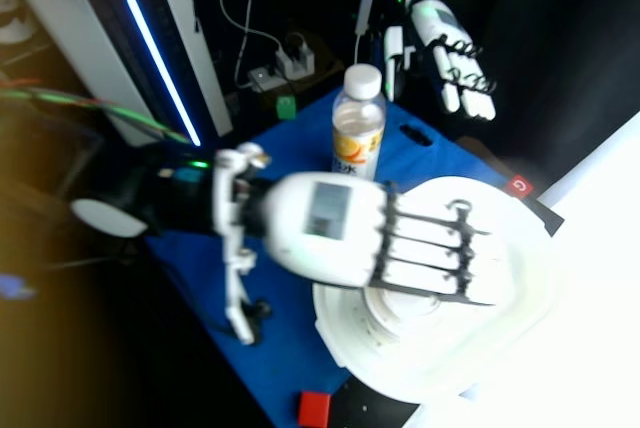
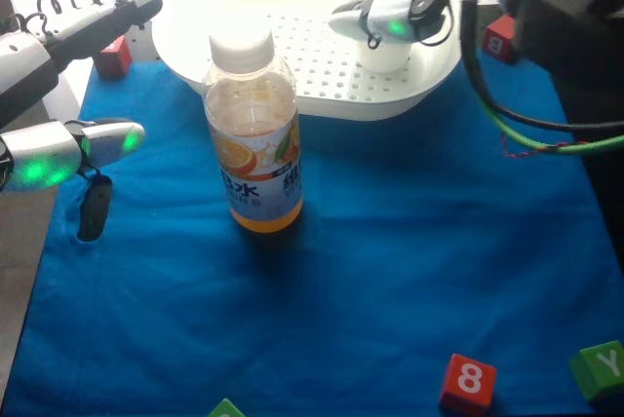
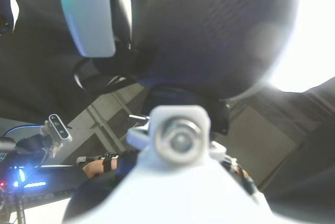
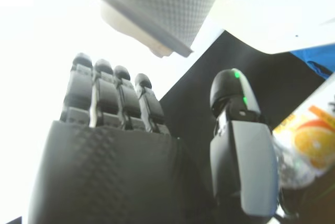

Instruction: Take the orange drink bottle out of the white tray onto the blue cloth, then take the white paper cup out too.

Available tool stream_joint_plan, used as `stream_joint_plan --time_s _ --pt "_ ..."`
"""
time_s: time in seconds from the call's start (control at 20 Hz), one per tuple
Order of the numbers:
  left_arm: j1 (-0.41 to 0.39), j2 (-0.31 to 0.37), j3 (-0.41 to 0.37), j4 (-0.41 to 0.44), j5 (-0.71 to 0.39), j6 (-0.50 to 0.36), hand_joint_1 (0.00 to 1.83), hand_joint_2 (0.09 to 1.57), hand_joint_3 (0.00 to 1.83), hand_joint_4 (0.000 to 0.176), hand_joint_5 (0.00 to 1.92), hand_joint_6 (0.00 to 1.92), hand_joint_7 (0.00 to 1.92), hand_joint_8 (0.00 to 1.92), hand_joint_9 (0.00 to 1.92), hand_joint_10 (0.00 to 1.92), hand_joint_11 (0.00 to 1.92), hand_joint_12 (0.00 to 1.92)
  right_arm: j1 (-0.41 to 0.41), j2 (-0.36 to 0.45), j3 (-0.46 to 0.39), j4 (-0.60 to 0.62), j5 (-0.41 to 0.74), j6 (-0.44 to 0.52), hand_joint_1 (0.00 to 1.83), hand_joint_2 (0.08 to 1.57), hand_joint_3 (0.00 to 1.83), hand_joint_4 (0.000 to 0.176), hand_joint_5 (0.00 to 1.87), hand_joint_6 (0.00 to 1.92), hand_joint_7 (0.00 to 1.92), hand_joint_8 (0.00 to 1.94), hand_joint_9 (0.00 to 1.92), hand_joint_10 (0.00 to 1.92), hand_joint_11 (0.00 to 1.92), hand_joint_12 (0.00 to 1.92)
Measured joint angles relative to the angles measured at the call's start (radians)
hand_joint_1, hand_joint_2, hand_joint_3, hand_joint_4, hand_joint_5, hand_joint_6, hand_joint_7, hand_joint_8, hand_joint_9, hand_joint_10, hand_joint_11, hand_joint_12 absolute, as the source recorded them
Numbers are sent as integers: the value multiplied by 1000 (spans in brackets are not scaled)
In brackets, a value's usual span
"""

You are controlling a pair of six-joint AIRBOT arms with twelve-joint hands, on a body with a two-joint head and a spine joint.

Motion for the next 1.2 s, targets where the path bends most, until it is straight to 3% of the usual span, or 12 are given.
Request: stream_joint_plan --time_s 0.25,0.4,0.5,0.6,0.65,0.75,0.85,0.9,0.95,1.05,1.15,1.2 --pt "0 0 0 0 -8 0 708 1286 0 133 7 1 0 0 0 0 0 0 0 -13 56 29 -70 0 621 1139 0 0 0 0 0 0 0 0 0 229" --pt "-1 0 0 1 -8 0 690 1291 2 134 7 1 0 0 0 0 0 0 0 -8 56 40 -71 0 667 1128 0 17 0 0 0 0 0 0 0 170" --pt "-1 0 0 0 -13 0 666 1285 0 147 0 0 0 0 0 0 0 0 0 -9 59 43 -74 0 690 1121 0 10 0 0 0 0 0 0 0 6" --pt "-1 0 0 -3 -16 0 662 1283 0 139 10 4 0 0 0 0 0 0 0 -13 79 43 -87 0 679 1122 0 1 0 0 0 0 0 0 36 18" --pt "-1 0 0 -4 -15 0 674 1283 0 134 21 8 0 0 0 0 0 0 0 -15 98 48 -93 2 686 1108 16 0 0 0 0 0 0 0 6 310" --pt "-1 0 0 -4 -17 0 708 1283 0 109 29 10 0 0 0 0 0 0 0 -15 117 57 -100 2 731 1092 12 0 0 0 0 0 0 0 0 382" --pt "-1 -8 0 0 -24 -1 720 1296 5 121 22 6 0 0 0 0 0 0 0 -23 139 80 -111 3 736 1127 4 0 3 1 0 0 67 26 0 917" --pt "-1 -10 0 0 -24 0 720 1297 5 112 19 4 0 0 0 0 0 0 0 -23 141 80 -111 3 778 1144 5 28 17 4 12 2 150 56 0 1229" --pt "-1 -10 0 -1 -24 0 704 1300 6 124 8 1 0 0 0 0 0 0 0 -25 141 80 -112 3 806 1152 3 5 124 21 153 16 259 80 0 1390" --pt "-1 -10 0 -4 -28 0 707 1315 9 106 6 2 0 0 0 0 0 0 0 -27 141 84 -104 3 842 1176 2 0 316 55 377 26 415 114 42 1559" --pt "-1 -10 0 -6 -29 0 688 1313 7 108 0 0 0 0 0 0 0 0 5 -29 141 84 -93 1 909 1185 1 0 448 97 560 43 472 520 210 1620" --pt "-1 -10 0 -6 -30 0 689 1312 6 106 6 2 0 0 0 0 0 0 5 -28 141 85 -90 1 953 1187 0 0 435 338 621 109 473 765 278 1625"
